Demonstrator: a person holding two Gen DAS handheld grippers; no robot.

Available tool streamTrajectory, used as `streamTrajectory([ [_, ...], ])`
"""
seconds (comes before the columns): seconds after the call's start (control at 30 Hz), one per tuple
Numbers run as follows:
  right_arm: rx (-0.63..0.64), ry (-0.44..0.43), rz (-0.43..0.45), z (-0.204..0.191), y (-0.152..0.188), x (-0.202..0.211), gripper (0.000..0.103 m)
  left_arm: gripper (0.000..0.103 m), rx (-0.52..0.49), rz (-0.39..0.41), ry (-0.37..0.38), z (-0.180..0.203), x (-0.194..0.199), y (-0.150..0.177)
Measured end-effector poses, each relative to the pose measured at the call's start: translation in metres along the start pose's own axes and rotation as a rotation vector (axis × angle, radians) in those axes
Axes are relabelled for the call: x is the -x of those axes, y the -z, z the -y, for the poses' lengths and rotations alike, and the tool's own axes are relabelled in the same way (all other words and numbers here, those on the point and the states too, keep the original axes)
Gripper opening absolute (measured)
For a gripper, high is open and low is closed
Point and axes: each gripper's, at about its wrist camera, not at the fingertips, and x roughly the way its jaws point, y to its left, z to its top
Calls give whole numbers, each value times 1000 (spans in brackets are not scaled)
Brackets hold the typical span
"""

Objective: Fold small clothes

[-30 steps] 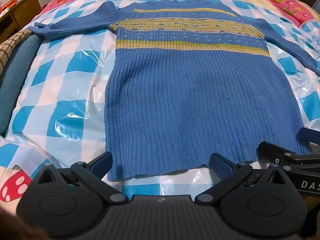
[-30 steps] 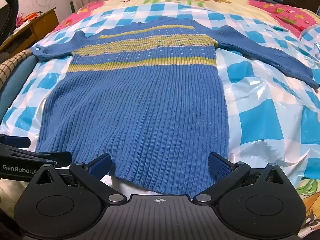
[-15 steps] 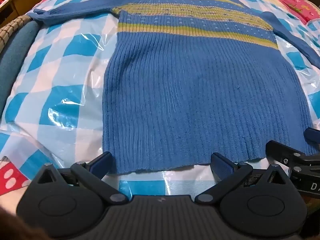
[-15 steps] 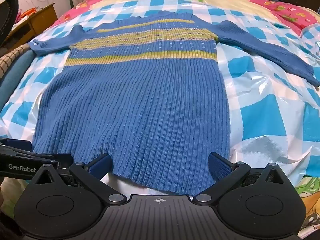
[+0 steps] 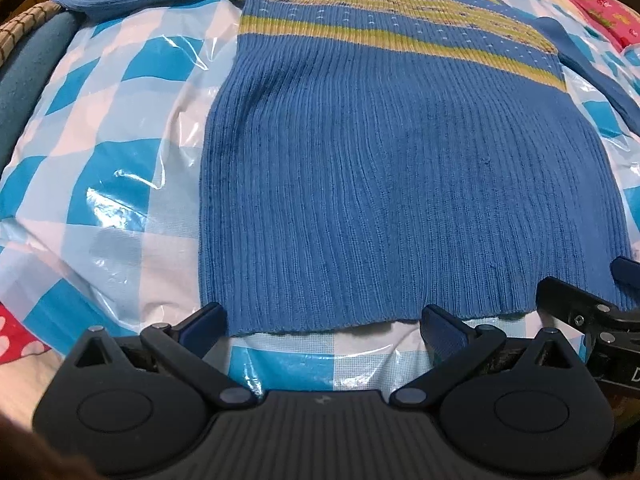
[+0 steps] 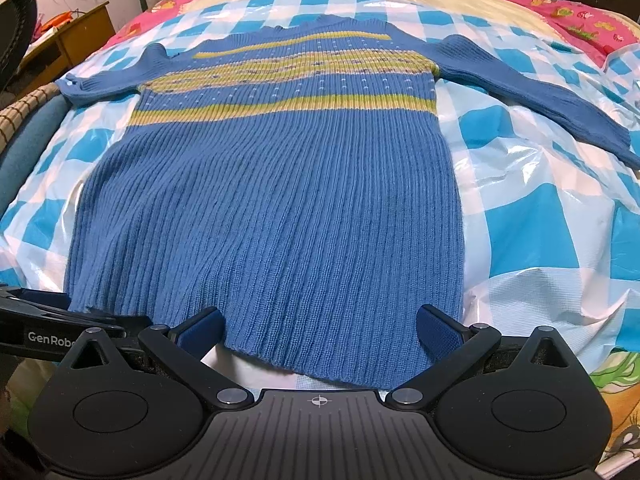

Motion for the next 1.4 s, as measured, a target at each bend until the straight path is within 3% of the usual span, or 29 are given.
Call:
streamTrajectory([
  [0.43, -4, -9, 5, 1, -1, 3, 103, 103, 16, -10, 20, -4, 1, -3],
  [0.7, -16, -23, 15, 3, -2, 6, 103, 103, 6, 41, -6, -4, 15, -4],
  [1.4, -25, -38, 32, 5, -2, 10, 103, 103, -8, 85, -26, -1, 26, -3],
])
